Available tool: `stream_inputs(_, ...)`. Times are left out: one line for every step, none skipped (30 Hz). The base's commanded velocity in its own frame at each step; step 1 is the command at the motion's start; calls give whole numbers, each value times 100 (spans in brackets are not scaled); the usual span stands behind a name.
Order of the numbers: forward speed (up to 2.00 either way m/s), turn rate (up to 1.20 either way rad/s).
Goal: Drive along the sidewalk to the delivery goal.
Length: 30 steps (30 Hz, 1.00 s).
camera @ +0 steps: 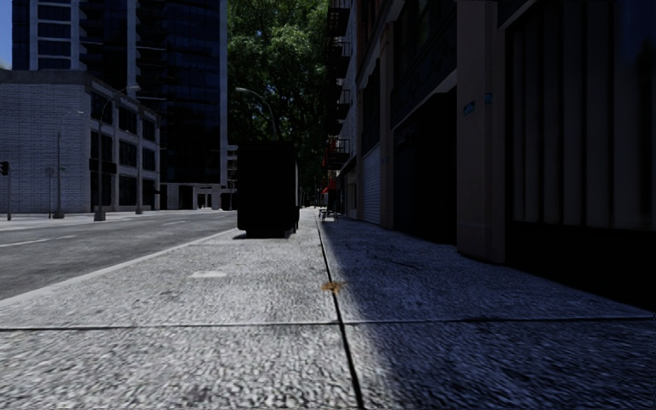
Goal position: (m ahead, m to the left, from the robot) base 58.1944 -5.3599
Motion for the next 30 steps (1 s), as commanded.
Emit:
stream_inputs(194,0)
stream_inputs(194,0)
stream_inputs(193,0)
stream_inputs(193,0)
stream_inputs(193,0)
stream_inputs(188,0)
stream_inputs(187,0)
stream_inputs(199,0)
stream_inputs(199,0)
stream_inputs(199,0)
stream_inputs(199,0)
stream_inputs(199,0)
stream_inputs(199,0)
stream_inputs(199,0)
stream_inputs(199,0)
stream_inputs(198,0)
stream_inputs(197,0)
stream_inputs(197,0)
stream_inputs(194,0)
stream_inputs(193,0)
stream_inputs(193,0)
stream_inputs(193,0)
stream_inputs(193,0)
stream_inputs(193,0)
stream_inputs(193,0)
stream_inputs(193,0)
stream_inputs(193,0)
stream_inputs(193,0)
stream_inputs(193,0)
stream_inputs(193,-9)
